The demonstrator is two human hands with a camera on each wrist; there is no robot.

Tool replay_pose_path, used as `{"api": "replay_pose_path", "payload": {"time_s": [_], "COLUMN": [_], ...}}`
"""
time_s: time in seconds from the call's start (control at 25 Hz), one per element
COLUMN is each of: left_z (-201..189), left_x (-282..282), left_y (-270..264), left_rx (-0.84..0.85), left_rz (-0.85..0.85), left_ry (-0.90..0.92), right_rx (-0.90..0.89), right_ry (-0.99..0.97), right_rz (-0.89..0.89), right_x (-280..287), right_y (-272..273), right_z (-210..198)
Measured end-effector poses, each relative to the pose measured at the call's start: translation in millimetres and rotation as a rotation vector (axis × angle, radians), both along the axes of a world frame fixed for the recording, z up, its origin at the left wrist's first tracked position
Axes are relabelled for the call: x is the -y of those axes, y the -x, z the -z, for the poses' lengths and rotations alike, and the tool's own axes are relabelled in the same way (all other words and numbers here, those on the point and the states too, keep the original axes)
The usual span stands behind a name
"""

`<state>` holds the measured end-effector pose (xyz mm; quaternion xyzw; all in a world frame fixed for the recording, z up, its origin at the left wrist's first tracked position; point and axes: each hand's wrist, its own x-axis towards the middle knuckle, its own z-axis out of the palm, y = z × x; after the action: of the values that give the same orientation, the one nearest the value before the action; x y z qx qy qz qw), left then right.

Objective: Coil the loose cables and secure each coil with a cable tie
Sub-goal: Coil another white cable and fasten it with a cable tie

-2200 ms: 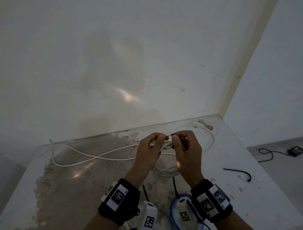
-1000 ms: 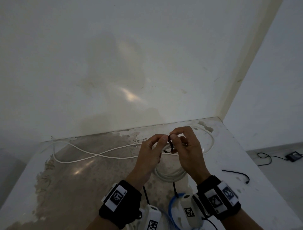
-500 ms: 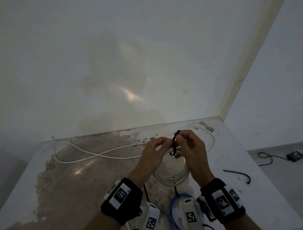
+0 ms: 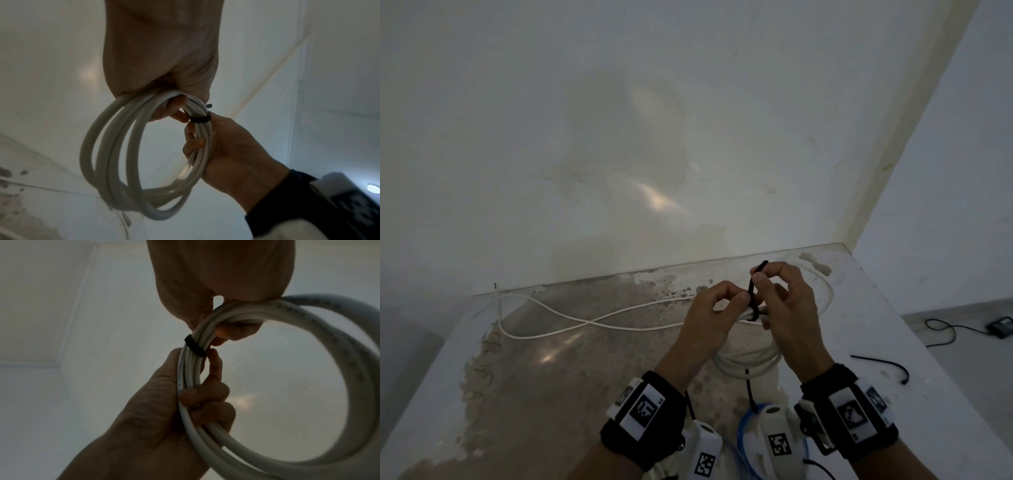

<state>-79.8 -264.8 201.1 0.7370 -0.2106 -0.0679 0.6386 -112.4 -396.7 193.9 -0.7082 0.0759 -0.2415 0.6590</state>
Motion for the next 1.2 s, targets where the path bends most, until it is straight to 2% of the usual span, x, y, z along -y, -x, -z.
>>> {"api": "replay_pose_path", "payload": {"time_s": [0.12,0.28,0.4,0.56,0.64,0.88,1.08,1.2], "left_z": [5,9,10,6,5,-3,1,6], "left_x": [0,0,-1,-4,-5,-2,-5,-8], "left_y": [0,4,4,1,2,4,5,6], "left_rx": [0.013,0.016,0.021,-0.042,-0.053,0.047,0.128,0.069], "left_rz": [0.019,0.046,0.029,0.043,0.084,0.050,0.028,0.001], "left_ry": [-0.033,-0.085,-0.092,-0.064,-0.077,-0.061,-0.138,-0.132], "right_rx": [-0.004,-0.016,-0.053,-0.063,-0.083,-0.053,-0.066,-0.028], "right_ry": [-0.087,-0.042,-0.052,0.146,0.186,0.116,-0.003,0.104], "right_rz": [-0.004,0.033,-0.023,-0.098,-0.120,-0.083,-0.122,-0.143], "right_x": [-2,-5,1,11,12,15,7,1], "right_y": [1,2,6,9,9,1,4,6], "right_z": [-2,2,0,0,0,-7,-8,-3]}}
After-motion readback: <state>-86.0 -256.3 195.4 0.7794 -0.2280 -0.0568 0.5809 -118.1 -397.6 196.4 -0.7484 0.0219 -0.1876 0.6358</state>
